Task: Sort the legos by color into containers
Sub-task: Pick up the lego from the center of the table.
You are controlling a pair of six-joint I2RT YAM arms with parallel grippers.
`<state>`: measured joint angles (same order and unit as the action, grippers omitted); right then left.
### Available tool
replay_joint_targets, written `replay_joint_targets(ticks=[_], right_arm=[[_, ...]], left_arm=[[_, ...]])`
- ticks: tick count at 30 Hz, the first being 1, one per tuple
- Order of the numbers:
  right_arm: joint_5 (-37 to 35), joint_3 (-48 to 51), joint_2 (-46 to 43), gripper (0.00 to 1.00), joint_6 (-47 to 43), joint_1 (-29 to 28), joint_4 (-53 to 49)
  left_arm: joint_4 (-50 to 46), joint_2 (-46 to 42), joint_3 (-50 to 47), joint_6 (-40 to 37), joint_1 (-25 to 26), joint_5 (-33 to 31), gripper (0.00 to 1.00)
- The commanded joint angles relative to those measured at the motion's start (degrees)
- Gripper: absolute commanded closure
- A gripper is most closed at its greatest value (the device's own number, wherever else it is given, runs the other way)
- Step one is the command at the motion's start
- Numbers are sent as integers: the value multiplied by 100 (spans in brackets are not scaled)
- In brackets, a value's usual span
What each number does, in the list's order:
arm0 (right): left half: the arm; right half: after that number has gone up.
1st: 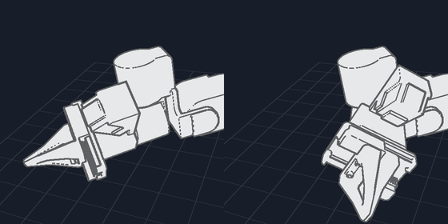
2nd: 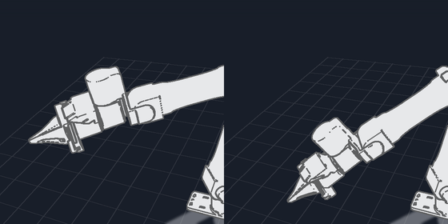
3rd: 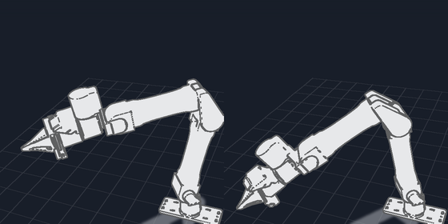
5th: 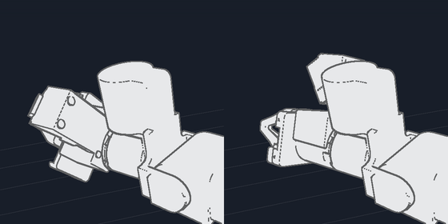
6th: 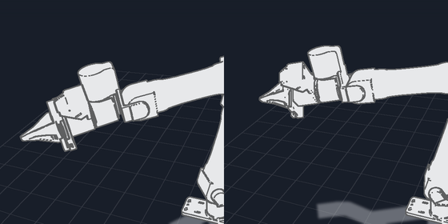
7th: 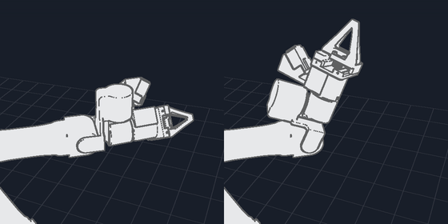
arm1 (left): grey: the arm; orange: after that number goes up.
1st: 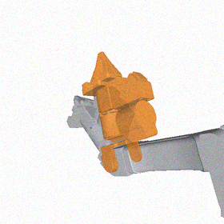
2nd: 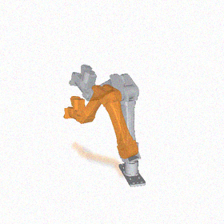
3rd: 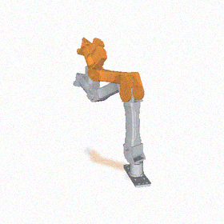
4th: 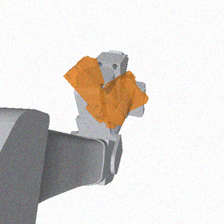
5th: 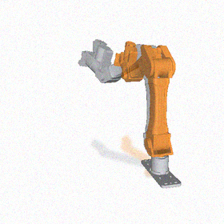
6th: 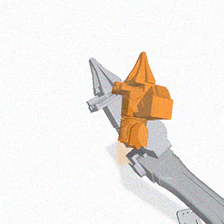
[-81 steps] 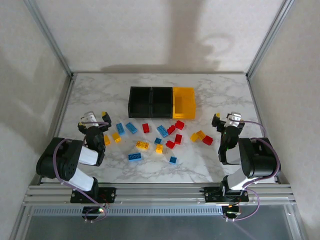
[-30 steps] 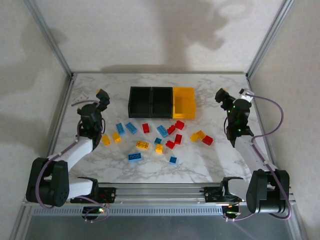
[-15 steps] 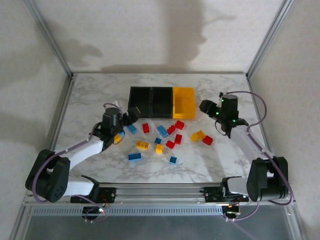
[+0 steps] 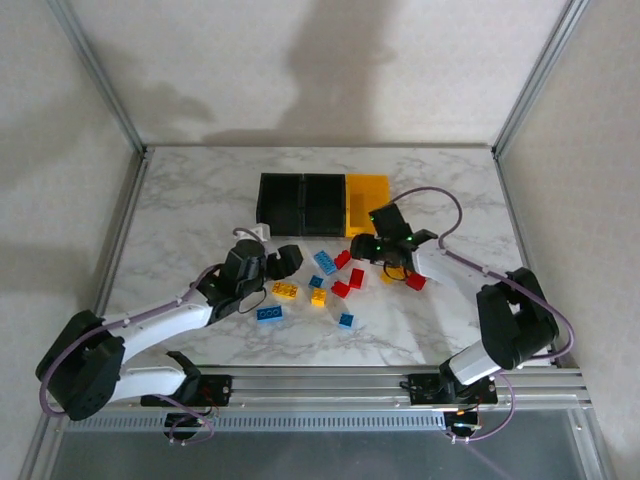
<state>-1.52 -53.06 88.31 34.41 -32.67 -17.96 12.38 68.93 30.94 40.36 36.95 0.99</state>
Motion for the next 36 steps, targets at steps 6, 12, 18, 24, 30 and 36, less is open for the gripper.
replay_joint_targets(ticks=[6, 12, 18, 24, 30, 36], right_arm=[[-338, -297, 563, 41, 382, -451, -441], [-411, -398, 903, 41, 526, -675, -552], [-393, -398, 1021, 52, 577, -688, -496], [-546, -506, 1074, 65, 511, -688, -642], [-753, -802, 916, 69, 335, -687, -921], [-1042, -1386, 645, 69, -34, -559, -1248]], left_arm=[[-275, -265, -200, 198, 23, -286, 20], [-354, -368, -264, 279, 43, -376, 20], [-516, -482, -279, 305, 67, -618, 19], [-613, -524, -281, 275, 76, -740, 18], [-614, -520, -258, 287, 76, -766, 18], [-746, -504, -121, 375, 76, -979, 18]])
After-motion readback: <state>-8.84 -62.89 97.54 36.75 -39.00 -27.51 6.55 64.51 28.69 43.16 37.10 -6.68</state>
